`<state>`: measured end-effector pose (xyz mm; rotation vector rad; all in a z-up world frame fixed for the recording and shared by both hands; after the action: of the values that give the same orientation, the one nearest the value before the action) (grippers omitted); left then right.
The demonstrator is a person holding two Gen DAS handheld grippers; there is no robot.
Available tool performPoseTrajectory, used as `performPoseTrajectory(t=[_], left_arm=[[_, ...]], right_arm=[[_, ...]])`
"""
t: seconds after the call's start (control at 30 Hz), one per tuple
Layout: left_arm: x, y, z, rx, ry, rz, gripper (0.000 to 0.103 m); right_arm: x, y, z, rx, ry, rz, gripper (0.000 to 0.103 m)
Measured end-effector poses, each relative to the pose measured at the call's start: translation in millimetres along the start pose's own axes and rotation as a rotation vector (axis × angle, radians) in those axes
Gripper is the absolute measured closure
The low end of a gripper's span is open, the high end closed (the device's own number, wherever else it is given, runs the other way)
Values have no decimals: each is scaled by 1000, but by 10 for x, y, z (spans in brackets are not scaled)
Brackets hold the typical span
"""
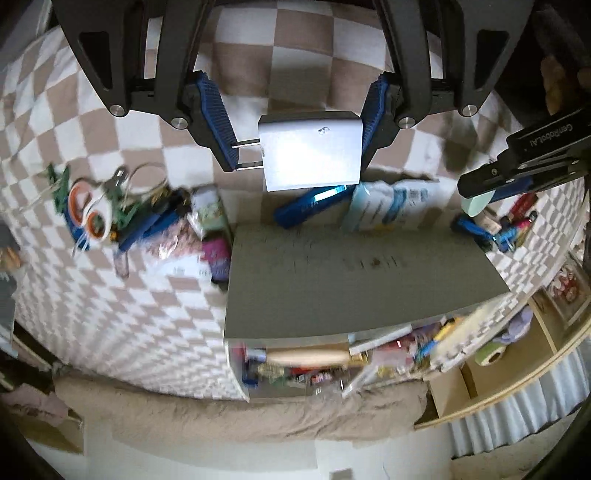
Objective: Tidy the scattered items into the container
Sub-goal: 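Carry compact and white charger up over the white box with both tools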
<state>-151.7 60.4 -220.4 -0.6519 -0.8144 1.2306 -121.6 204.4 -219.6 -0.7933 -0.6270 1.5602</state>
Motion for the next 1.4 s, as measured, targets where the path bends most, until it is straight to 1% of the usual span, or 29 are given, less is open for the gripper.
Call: performPoseTrajectory(t=[0.1,0.17,0.4,0.63,0.8,1.0,1.1,1.17,1.3,1.4], left_arm=[[47,-93,153,36,4,-1,53],[22,-233,205,58,9,-6,53],[102,-460,550,136,26,-13,53],[161,-613,1038,225,41,-8,53],[146,-671,1321,264,46,11,53],[166,-617,1580,283,46,12,53],[182,-551,1689,271,20,-25,53],[195,-531,1733,264,20,-35,53],[192,-532,1881,274,23,-33,53],[146,-533,2005,287,8,-33,53]], right_arm=[[-43,-97,157,36,-9,7,40],[-51,-191,302,69,-16,13,40],[-117,-357,759,160,-26,32,40],[-70,-381,1157,217,5,54,40],[-27,-341,1419,246,19,63,40],[-8,-224,1671,254,19,66,40],[-2,-175,1795,254,27,67,40],[2,-142,1886,255,34,70,40],[-3,-56,2037,253,41,72,40],[-25,64,2120,233,23,56,40]])
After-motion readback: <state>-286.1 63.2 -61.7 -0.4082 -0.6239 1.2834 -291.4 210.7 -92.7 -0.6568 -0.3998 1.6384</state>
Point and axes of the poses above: each gripper's, at about its wrist camera, not at the fingertips, and y roughly the way its jaws point, x to its right, z to its top, the point moved 9 cm from there along y, roughly the way its jaws point, and after that the axes turned 2 degrees about z, right-handed, at the moved point
